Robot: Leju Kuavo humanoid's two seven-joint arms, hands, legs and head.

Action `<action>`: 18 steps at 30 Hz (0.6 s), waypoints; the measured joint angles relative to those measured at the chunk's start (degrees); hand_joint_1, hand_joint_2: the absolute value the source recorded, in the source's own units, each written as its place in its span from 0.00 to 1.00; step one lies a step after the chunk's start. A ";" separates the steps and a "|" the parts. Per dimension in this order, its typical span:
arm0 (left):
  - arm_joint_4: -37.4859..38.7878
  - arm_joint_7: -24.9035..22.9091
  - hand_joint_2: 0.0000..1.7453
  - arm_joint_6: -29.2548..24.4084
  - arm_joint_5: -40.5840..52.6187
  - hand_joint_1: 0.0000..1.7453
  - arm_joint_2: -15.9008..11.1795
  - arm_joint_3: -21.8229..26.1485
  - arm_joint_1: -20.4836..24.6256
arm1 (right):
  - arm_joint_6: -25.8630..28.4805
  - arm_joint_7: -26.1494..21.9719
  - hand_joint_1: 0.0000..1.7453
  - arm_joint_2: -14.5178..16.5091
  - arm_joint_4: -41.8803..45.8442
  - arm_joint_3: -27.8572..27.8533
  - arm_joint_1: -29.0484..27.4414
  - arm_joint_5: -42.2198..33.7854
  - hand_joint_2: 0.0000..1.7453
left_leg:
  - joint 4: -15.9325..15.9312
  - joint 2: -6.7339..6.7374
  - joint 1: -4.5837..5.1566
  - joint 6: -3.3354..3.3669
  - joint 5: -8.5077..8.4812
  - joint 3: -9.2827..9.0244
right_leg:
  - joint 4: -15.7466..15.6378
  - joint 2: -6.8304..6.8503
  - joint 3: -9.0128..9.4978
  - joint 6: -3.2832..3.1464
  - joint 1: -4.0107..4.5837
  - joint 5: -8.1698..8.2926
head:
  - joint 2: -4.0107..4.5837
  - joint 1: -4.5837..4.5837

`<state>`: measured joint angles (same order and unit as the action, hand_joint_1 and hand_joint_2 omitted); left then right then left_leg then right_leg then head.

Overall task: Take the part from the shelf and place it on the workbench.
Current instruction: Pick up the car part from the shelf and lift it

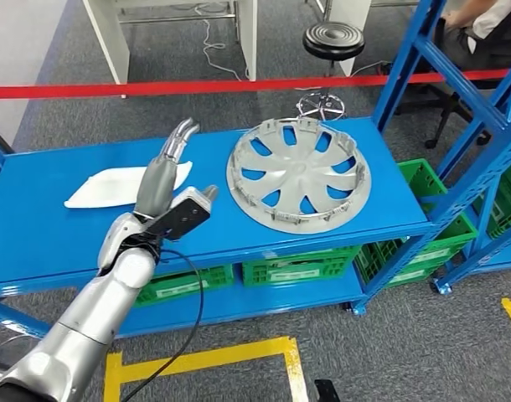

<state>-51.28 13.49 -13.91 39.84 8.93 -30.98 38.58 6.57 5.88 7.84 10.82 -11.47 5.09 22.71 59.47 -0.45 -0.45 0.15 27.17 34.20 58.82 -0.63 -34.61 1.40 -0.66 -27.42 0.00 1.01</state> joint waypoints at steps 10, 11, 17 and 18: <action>14.46 -2.55 0.75 0.29 5.55 0.00 0.99 -2.65 5.11 | 0.30 -0.79 0.00 0.11 -0.08 0.62 -0.15 0.44 0.00 | -0.68 0.00 -0.07 1.21 0.19 -1.14 | 7.57 0.33 -5.73 0.51 -0.03 0.21 | 0.00 0.81; 15.66 -3.30 0.50 -0.06 6.67 0.00 0.77 -2.95 5.61 | 0.28 -0.79 0.00 0.16 -0.14 0.63 -0.16 0.41 0.00 | -0.59 -0.06 0.04 0.99 0.36 -1.18 | 3.84 0.33 -3.90 0.33 0.00 1.49 | 0.00 0.82; 20.47 -7.08 0.00 -2.31 11.81 0.00 -1.46 -4.26 6.84 | 0.21 -0.11 0.00 0.58 -0.38 0.57 -0.53 0.10 0.00 | 0.69 -0.02 0.26 -0.63 1.71 -0.78 | 0.08 0.13 -1.54 -1.15 -0.14 1.71 | 0.00 0.67; 20.91 -7.94 0.00 -3.04 12.78 0.00 -1.94 -4.38 6.83 | 0.15 0.02 0.00 0.65 -0.38 0.57 -0.52 0.12 0.00 | 3.01 0.00 0.23 -0.95 3.04 0.22 | -0.02 0.18 -1.36 -1.44 -0.25 1.67 | 0.00 0.61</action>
<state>-30.37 5.55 -16.95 52.62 6.99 -35.36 45.41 6.72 5.90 8.49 10.44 -10.90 4.57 22.83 62.48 -0.45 -0.23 -0.80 30.20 34.42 58.80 -0.45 -35.97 -0.03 -0.90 -25.75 0.00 1.62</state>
